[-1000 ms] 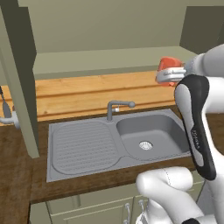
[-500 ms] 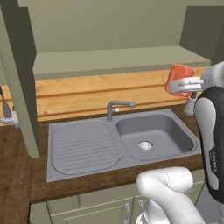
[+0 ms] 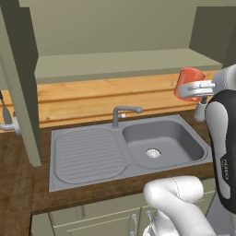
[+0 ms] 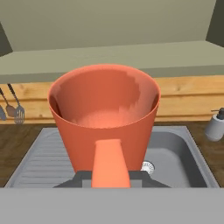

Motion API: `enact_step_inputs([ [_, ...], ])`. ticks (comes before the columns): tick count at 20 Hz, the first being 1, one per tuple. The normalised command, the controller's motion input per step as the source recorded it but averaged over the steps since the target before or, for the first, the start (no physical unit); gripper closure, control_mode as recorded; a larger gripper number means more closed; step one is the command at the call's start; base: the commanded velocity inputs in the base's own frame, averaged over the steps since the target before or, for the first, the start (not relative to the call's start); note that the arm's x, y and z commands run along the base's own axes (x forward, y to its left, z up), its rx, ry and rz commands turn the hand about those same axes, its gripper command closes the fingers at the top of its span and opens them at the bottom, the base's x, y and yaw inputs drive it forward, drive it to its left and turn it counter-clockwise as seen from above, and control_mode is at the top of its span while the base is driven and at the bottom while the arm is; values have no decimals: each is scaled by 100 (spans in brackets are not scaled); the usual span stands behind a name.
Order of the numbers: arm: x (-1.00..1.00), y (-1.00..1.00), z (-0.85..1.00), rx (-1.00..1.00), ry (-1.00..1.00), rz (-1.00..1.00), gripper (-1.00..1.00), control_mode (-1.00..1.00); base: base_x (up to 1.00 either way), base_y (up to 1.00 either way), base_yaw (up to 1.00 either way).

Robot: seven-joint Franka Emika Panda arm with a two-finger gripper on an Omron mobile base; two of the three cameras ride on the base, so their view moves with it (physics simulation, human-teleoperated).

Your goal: Gather all objects into one cabinet and sort the glasses and bowls to opposite sides.

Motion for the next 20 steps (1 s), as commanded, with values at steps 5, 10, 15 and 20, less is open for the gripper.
enact_step_inputs([
  [5, 0, 0, 0, 0, 0, 0, 100, 100, -31, 0, 0],
  [10, 0, 0, 0, 0, 0, 0, 100, 100, -85, 0, 1],
  [15, 0, 0, 0, 0, 0, 0, 100, 100, -100, 2, 34],
  [20, 0, 0, 0, 0, 0, 0, 100, 100, -100, 45, 76],
])
